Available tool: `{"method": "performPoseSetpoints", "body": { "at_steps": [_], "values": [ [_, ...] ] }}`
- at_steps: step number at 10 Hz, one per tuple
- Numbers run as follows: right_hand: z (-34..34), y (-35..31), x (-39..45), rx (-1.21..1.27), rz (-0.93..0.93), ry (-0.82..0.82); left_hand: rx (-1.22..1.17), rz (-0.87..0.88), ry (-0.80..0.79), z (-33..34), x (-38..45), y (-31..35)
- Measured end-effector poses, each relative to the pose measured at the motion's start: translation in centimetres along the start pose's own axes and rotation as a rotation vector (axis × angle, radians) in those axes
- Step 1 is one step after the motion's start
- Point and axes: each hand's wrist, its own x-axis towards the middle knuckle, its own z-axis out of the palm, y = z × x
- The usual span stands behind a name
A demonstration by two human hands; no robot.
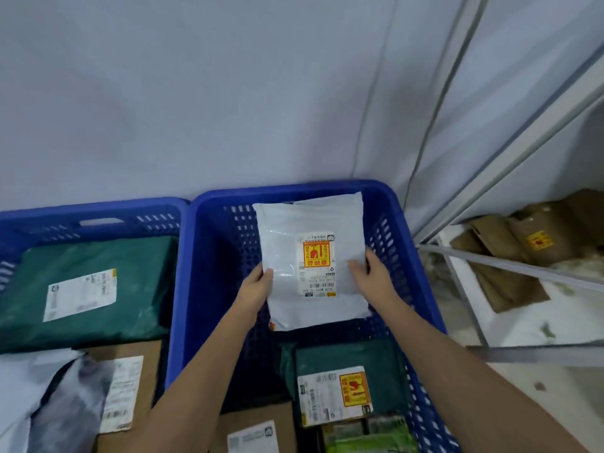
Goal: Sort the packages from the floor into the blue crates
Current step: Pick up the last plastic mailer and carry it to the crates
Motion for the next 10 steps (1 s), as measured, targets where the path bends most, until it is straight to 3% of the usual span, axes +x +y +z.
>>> {"method": "performPoseSetpoints", "body": {
  "at_steps": [1, 3, 5, 7, 8, 9, 10],
  "values": [
    [1.6, 3.7, 3.0, -0.109, 0.012, 0.006, 0.002, -0.025, 0.006, 0.7, 4.0, -3.7],
    [4.1, 10.8, 7.2, -0.565, 0.110, -0.043, 0.045, -0.162, -0.009, 3.6, 9.2, -10.1],
    [5.6, 16.2, 7.5, -0.739, 0.212, -0.177, 0.181, -0.223, -0.043, 5.2, 11.4, -14.5],
    [5.7, 15.5, 7.9, -1.177, 0.281, -0.279, 0.260, -0.212, -0.102, 5.7, 11.4, -15.3],
    [5.7, 13.9, 6.8, -1.190, 0.356, -0.358, 0.314, -0.249, -0.183, 4.9, 10.1, -13.9],
    [4.9, 11.8, 4.0, -1.046, 0.435, -0.427, 0.130, -0.304, -0.050, 3.4, 7.9, -11.7],
    [2.0, 9.3, -1.2, -0.812, 0.341, -0.340, 0.014, -0.319, 0.145, 1.1, 2.5, -9.3]
  ]
}}
